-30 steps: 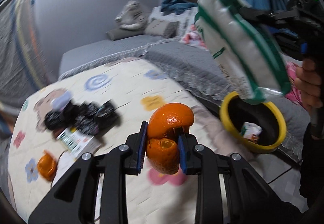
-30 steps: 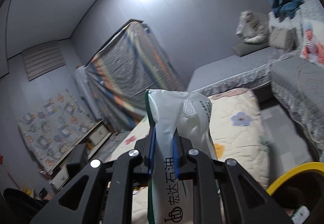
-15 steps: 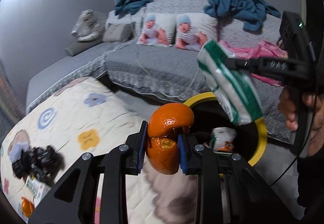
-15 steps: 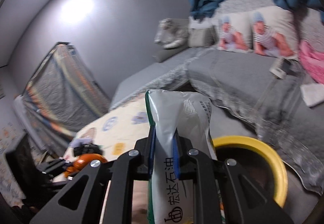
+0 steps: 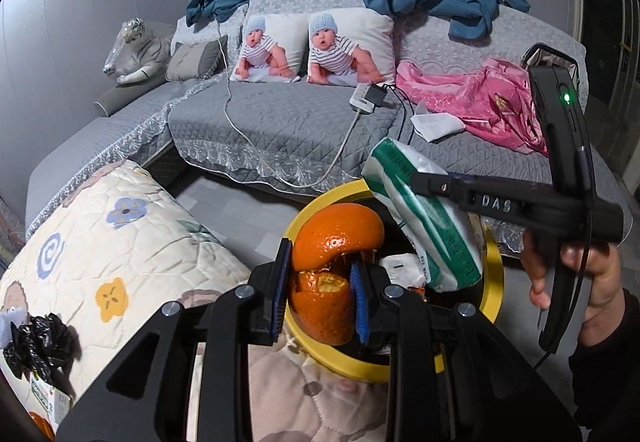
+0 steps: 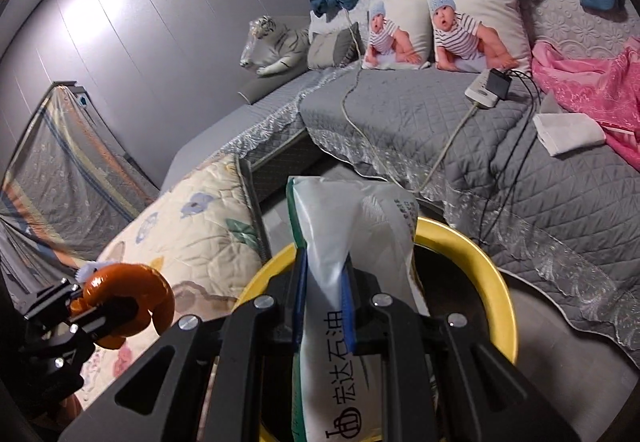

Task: Collect trash
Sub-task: 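Carry the white bag and orange peel over the yellow bin and open both tools, then move both tools from the bin back over the mattress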

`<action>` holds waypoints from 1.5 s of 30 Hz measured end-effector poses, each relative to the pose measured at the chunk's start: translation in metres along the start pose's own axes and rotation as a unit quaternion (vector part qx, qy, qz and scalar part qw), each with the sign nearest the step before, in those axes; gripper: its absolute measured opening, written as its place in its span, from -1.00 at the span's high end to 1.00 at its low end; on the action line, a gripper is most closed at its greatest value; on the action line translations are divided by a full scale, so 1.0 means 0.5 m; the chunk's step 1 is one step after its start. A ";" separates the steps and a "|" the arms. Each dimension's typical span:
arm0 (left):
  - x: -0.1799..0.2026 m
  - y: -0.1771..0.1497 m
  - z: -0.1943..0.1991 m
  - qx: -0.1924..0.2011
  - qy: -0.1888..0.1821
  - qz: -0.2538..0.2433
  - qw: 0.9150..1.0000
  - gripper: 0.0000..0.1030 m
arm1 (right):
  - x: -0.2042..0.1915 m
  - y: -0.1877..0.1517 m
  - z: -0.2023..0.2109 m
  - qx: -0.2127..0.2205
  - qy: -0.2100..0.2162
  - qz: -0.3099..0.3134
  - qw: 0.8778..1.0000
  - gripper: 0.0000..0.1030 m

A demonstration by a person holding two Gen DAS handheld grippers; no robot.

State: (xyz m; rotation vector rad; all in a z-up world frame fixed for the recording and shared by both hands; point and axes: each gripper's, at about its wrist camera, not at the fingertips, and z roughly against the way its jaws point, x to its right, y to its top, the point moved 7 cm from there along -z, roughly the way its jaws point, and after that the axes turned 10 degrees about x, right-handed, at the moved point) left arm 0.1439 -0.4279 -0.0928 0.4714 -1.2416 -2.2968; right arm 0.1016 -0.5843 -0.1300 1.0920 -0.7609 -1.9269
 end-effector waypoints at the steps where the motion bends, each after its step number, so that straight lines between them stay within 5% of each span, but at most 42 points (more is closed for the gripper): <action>1: 0.002 -0.001 -0.006 -0.002 0.000 0.001 1.000 0.51 | 0.002 -0.002 -0.001 -0.001 -0.004 0.001 1.000 0.73; 17: -0.007 -0.049 -0.126 -0.051 -0.012 0.066 0.996 0.49 | 0.031 -0.038 -0.045 -0.046 -0.042 -0.011 0.998 0.72; 20: -0.020 -0.047 -0.123 -0.048 -0.009 0.088 0.995 0.19 | 0.038 -0.035 -0.040 -0.040 -0.048 -0.022 0.998 0.61; 22: -0.031 -0.039 -0.108 -0.029 0.006 0.087 0.996 -0.30 | 0.040 -0.025 -0.028 -0.028 -0.056 -0.025 0.998 0.46; 23: -0.038 -0.036 -0.100 -0.020 0.013 0.087 0.996 -0.34 | 0.042 -0.017 -0.020 -0.017 -0.058 -0.029 0.998 0.37; 25: -0.051 -0.028 -0.082 -0.007 0.016 0.095 0.995 -0.42 | 0.044 0.002 -0.003 0.003 -0.056 -0.038 0.998 -0.25; 31: -0.102 -0.024 -0.035 0.019 0.031 0.135 0.990 -0.61 | 0.014 0.049 0.044 0.040 -0.040 -0.030 0.998 -0.31; 39: -0.220 -0.011 0.104 0.098 0.098 0.171 0.975 -0.69 | -0.103 0.040 0.042 0.025 0.027 0.004 0.999 -0.40; 45: -0.392 -0.074 0.276 0.125 0.231 0.169 0.950 -0.72 | -0.214 0.017 0.021 0.001 0.074 0.039 0.996 -0.42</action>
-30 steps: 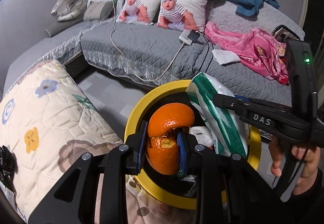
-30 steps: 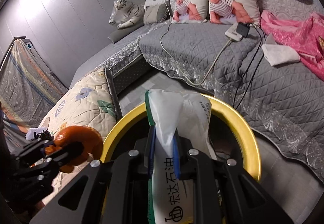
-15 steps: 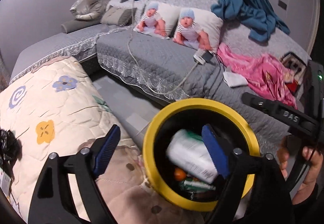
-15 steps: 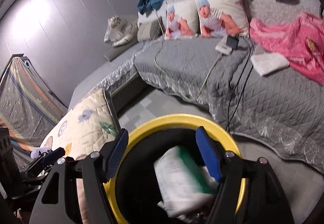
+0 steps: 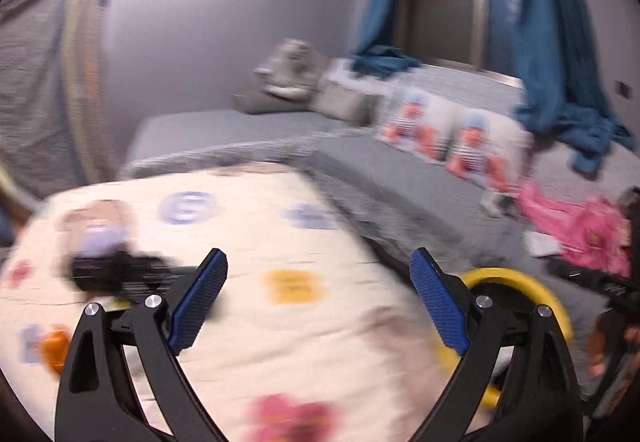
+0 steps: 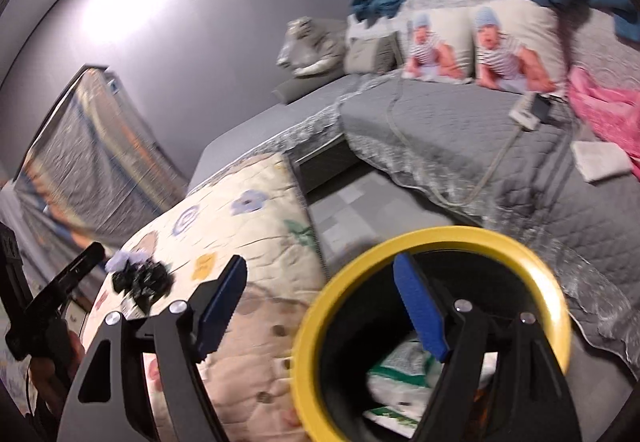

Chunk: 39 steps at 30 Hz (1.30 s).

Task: Collect trash
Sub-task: 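Move both tools from the bin back over the mattress, then grasp the second orange peel with the left tool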

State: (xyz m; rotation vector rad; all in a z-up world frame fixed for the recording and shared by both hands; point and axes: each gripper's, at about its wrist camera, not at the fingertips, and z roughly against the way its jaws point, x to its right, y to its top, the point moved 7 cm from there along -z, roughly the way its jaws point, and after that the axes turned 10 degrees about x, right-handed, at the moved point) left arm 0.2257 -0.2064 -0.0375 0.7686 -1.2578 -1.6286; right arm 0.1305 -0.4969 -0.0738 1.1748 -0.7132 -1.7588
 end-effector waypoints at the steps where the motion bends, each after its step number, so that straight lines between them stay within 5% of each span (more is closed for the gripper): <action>1: -0.050 -0.004 0.018 0.002 0.030 -0.001 1.000 -0.72 | -0.017 -0.004 -0.006 -0.004 0.006 0.007 1.000 -0.43; 8: -0.353 -0.094 0.104 -0.037 0.172 0.026 0.984 -0.72 | -0.154 -0.036 -0.069 -0.036 0.049 0.050 0.997 -0.43; 16: -0.567 -0.221 0.098 -0.114 0.210 0.085 0.967 -0.49 | -0.285 -0.066 -0.122 -0.062 0.085 0.089 0.990 -0.43; 24: -0.581 -0.268 0.053 -0.149 0.197 0.105 0.963 -0.45 | -0.332 -0.075 -0.137 -0.071 0.093 0.111 0.987 -0.43; 29: -0.603 -0.282 0.035 -0.162 0.196 0.118 0.960 -0.22 | -0.327 -0.074 -0.137 -0.072 0.092 0.113 0.987 -0.43; 34: -0.598 -0.284 0.024 -0.165 0.190 0.116 0.961 0.31 | -0.334 -0.078 -0.140 -0.075 0.097 0.119 0.985 -0.43; 39: -0.600 -0.272 0.034 -0.154 0.191 0.117 0.963 0.46 | -0.378 -0.086 -0.143 -0.078 0.117 0.150 0.979 -0.43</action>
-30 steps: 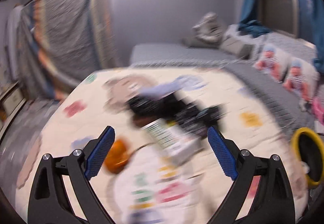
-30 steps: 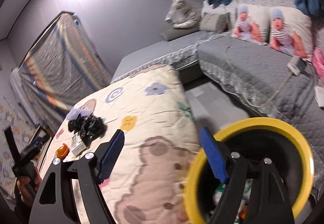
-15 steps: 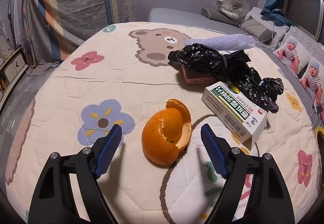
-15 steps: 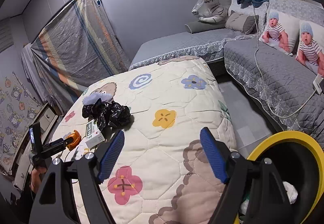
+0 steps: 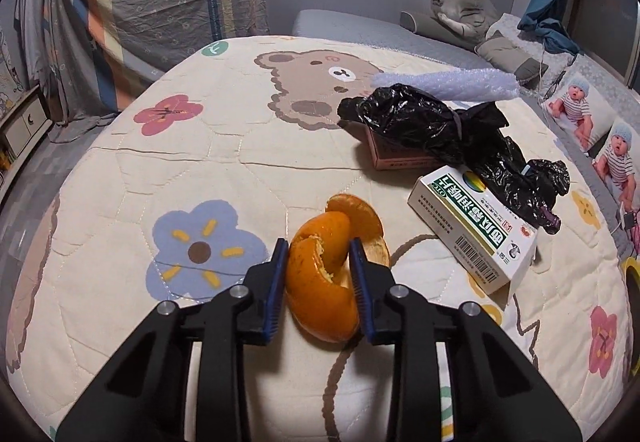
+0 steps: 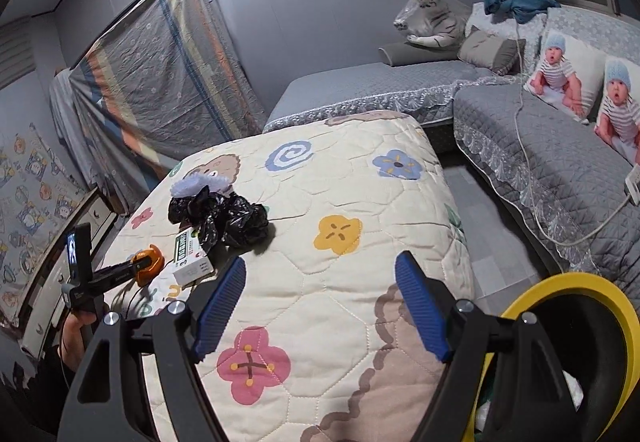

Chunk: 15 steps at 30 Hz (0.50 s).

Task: Collect trash
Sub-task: 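Grasp the second orange peel with the left tool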

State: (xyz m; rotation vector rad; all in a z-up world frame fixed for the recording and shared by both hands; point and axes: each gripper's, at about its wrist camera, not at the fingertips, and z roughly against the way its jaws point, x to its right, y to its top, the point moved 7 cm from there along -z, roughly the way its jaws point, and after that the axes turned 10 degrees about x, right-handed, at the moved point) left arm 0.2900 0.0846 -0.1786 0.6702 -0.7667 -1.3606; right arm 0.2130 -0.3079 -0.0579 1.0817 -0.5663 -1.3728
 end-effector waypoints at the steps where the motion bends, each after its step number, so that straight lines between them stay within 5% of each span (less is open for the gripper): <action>1: -0.001 0.002 0.006 0.003 -0.001 0.002 1.000 0.47 | -0.008 0.000 -0.005 -0.001 0.004 0.007 1.000 -0.43; 7: 0.002 0.015 0.055 0.028 -0.016 0.010 0.999 0.48 | -0.113 0.002 -0.090 -0.034 0.066 0.058 0.996 -0.43; 15: 0.021 0.003 0.110 0.050 -0.055 0.040 0.996 0.48 | -0.272 0.076 -0.318 -0.073 0.131 0.078 0.986 -0.43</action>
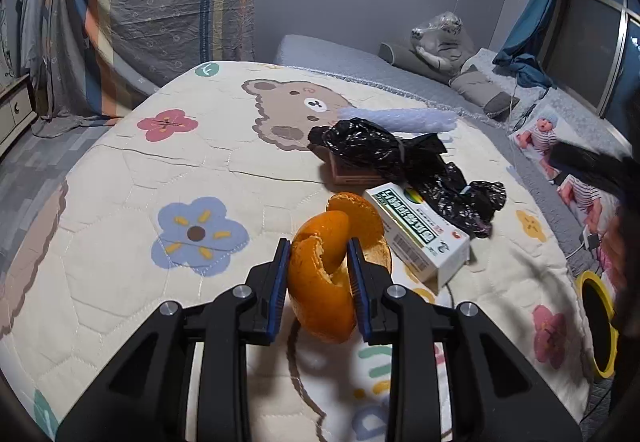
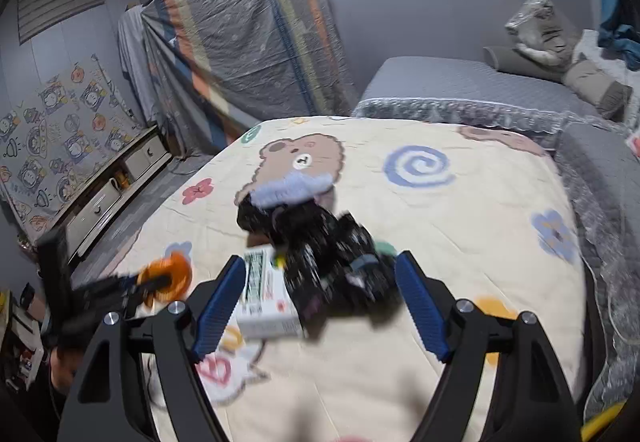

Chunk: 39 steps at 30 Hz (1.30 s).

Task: Collect trash
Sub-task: 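Grasp the second orange peel with the left tool, then grasp the white foam fruit net with the right tool while the left tool holds the peel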

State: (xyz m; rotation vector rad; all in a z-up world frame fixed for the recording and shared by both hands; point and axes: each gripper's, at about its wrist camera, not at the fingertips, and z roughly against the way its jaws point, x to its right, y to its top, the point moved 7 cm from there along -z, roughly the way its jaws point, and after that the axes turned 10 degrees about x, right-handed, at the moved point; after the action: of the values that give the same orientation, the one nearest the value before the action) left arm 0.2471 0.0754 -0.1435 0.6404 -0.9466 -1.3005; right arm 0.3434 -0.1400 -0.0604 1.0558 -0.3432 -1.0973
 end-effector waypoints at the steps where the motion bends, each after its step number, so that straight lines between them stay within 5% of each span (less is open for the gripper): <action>1: 0.005 -0.002 0.006 0.003 -0.006 0.004 1.000 0.48 | -0.002 0.008 -0.023 -0.010 0.005 -0.005 1.000 -0.48; 7: 0.003 -0.008 0.021 0.005 -0.025 0.022 0.999 0.48 | -0.020 0.046 -0.181 -0.072 0.012 -0.047 0.996 -0.56; 12: -0.008 -0.007 0.030 0.013 -0.018 0.019 1.000 0.48 | -0.014 0.042 -0.254 -0.104 -0.032 -0.038 0.993 -0.52; 15: -0.012 -0.008 0.032 0.011 -0.020 0.023 0.999 0.48 | -0.019 0.026 -0.280 -0.121 -0.033 -0.033 0.992 -0.22; 19: -0.011 -0.006 0.037 0.015 -0.017 0.022 0.999 0.48 | -0.044 0.009 -0.275 -0.133 -0.016 -0.022 0.991 0.49; 20: -0.011 -0.005 0.038 0.016 -0.016 0.022 1.000 0.48 | -0.048 0.007 -0.267 -0.132 -0.019 -0.014 0.991 0.68; 27: -0.002 -0.001 0.045 0.017 -0.014 0.017 1.000 0.48 | -0.066 0.016 -0.180 -0.111 0.019 -0.015 0.994 0.74; 39: 0.066 -0.008 0.048 0.010 -0.030 -0.015 0.999 0.48 | -0.058 0.045 0.167 0.001 0.102 -0.044 0.994 0.74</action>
State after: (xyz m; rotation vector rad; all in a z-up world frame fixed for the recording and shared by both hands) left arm 0.2244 0.0451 -0.1281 0.6355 -1.0027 -1.3454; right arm 0.2848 -0.1575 0.0070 1.1831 -0.1358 -1.0562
